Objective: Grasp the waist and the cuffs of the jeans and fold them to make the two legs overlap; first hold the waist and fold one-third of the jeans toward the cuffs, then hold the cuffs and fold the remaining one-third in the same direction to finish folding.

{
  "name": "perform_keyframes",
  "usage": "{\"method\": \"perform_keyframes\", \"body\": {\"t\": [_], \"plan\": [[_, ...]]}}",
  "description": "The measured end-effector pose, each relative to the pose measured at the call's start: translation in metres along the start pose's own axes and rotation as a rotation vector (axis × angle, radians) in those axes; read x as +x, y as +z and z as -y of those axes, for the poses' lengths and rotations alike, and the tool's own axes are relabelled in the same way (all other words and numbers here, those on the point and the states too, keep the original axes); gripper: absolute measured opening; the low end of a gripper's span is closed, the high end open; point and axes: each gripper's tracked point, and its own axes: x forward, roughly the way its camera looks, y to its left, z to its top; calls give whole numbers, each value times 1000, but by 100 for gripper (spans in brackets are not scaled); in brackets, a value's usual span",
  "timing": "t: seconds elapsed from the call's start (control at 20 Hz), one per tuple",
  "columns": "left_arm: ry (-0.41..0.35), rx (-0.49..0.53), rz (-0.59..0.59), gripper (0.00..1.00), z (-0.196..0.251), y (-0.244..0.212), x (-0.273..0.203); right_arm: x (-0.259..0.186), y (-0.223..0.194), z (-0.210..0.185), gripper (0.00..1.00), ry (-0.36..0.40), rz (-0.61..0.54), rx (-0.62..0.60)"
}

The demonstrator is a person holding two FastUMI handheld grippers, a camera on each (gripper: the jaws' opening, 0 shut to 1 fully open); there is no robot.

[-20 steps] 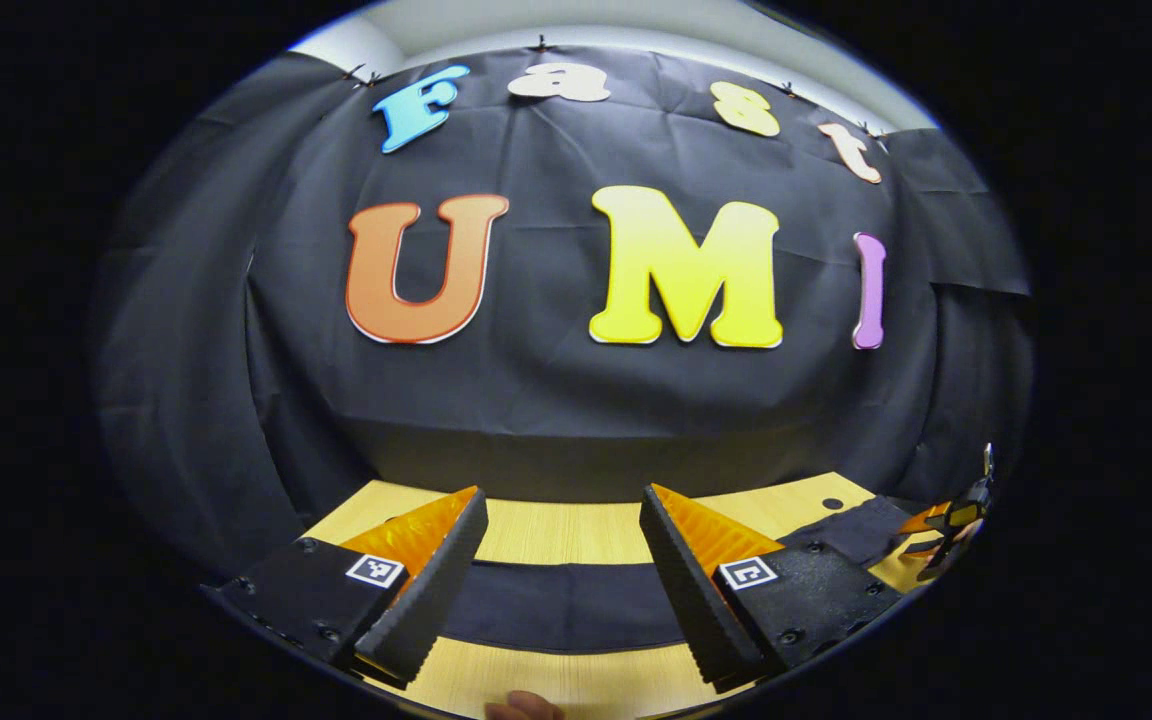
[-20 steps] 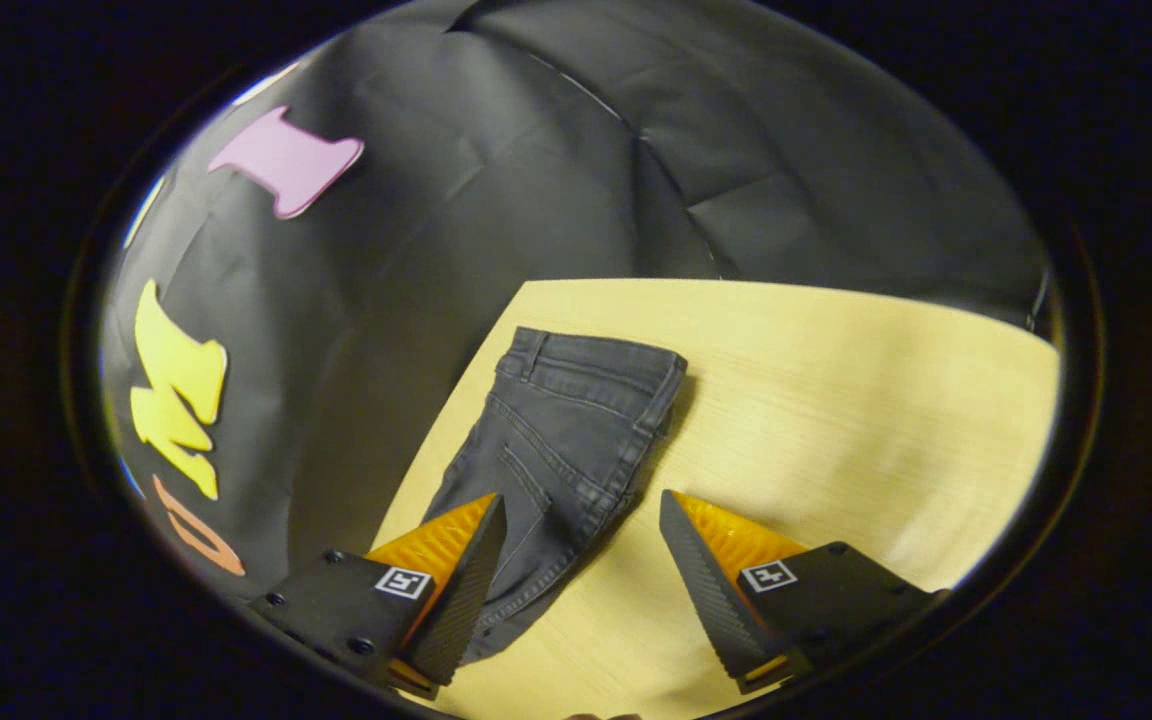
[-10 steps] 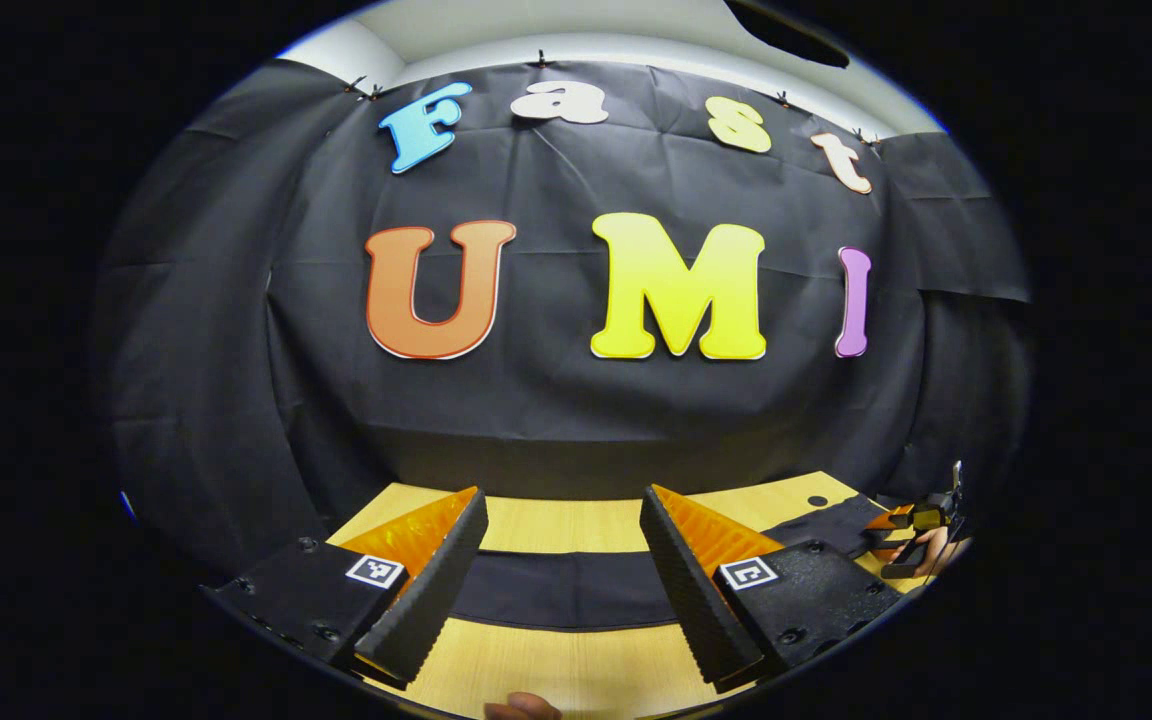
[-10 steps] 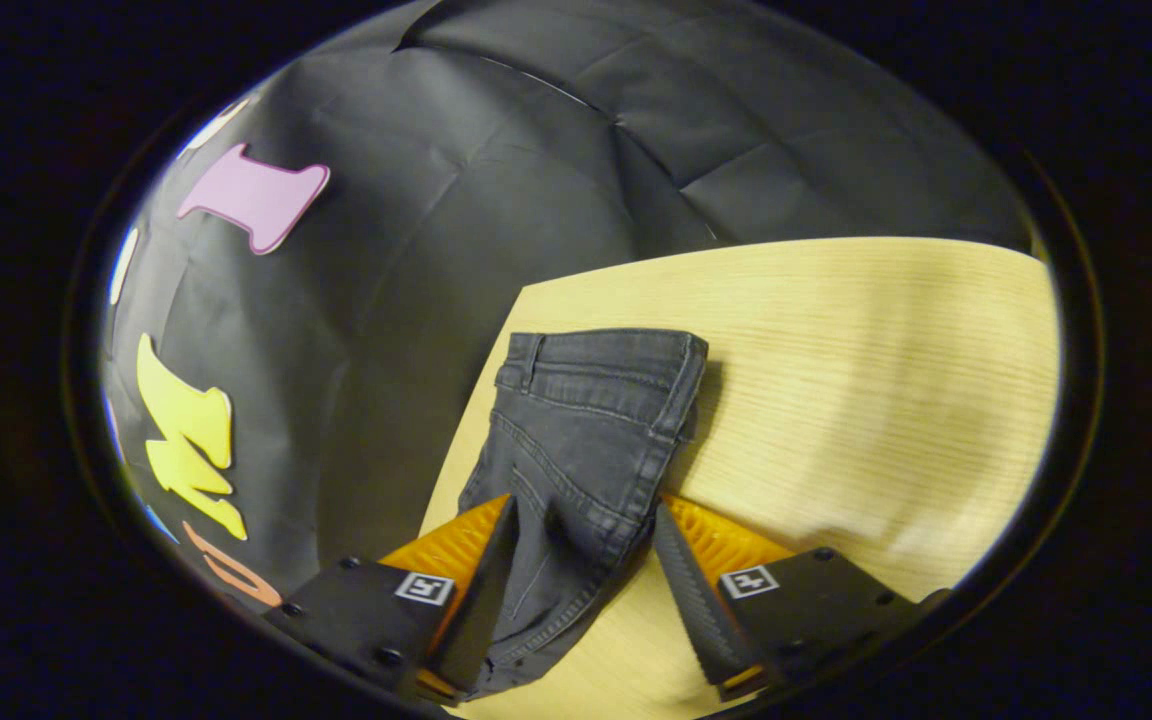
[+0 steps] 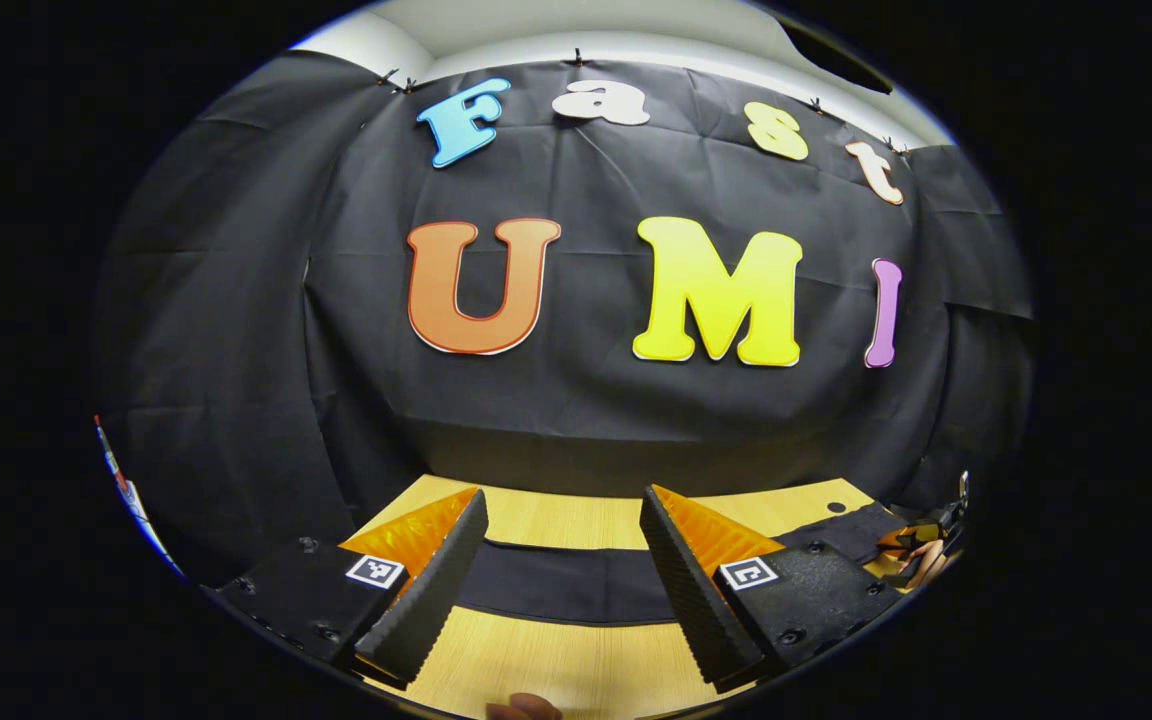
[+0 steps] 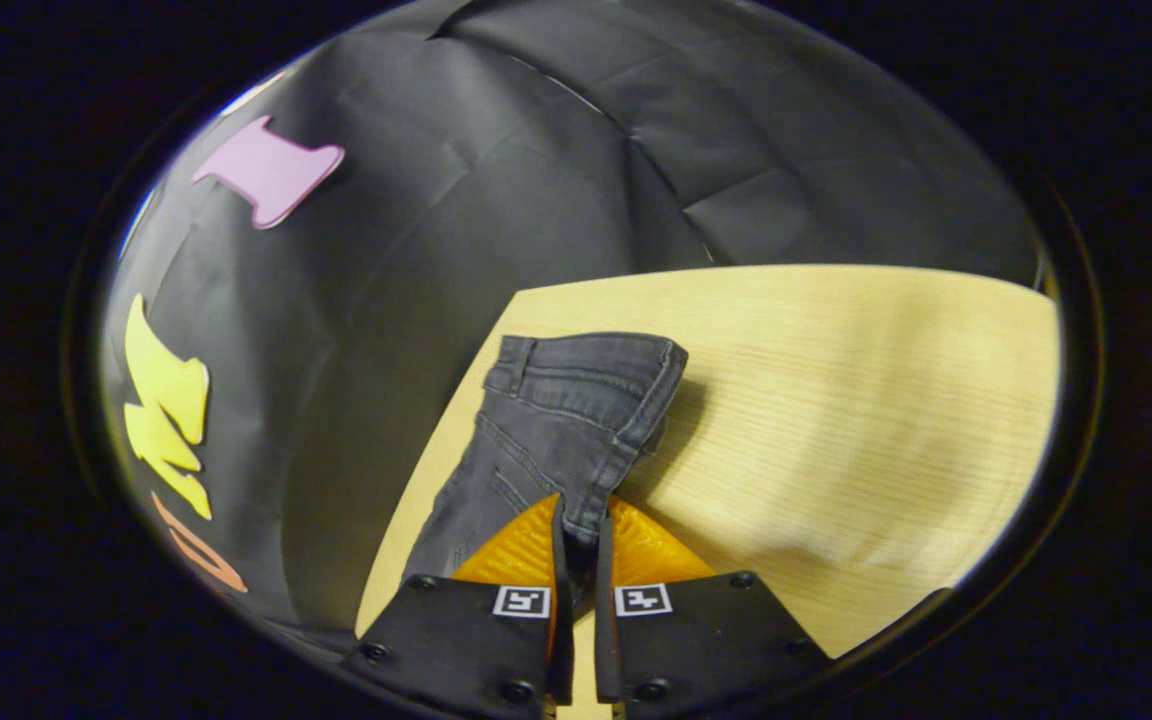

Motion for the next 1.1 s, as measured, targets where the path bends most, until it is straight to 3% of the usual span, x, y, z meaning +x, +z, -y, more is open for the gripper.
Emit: {"method": "perform_keyframes", "body": {"t": [0.25, 0.3, 0.4, 0.5, 0.65, 0.7, 0.8, 1.1], "plan": [[0, -30, -9, 99, -10, -4, 0, -27, 13, -61, 5, 68, 33, -218], [1, -34, -7, 99, -13, -4, 0, -34, 13, -78, 9, 90, 41, -249], [8, -38, -5, 99, -20, -3, -2, -41, 4, -118, 5, 136, 59, -314], [16, -46, -10, 98, -28, -4, -5, -56, -5, -154, 9, 185, 75, -388], [42, -57, -8, 98, -44, -4, -8, -66, -33, -210, 5, 268, 74, -498], [50, -65, -12, 99, -50, -6, -10, -72, -42, -220, 9, 292, 73, -538], [70, -81, -21, 99, -62, -10, -15, -82, -66, -246, 9, 340, 71, -616], [123, -92, -18, 98, -92, -12, -30, -89, -169, -301, 9, 458, -20, -803]]}}
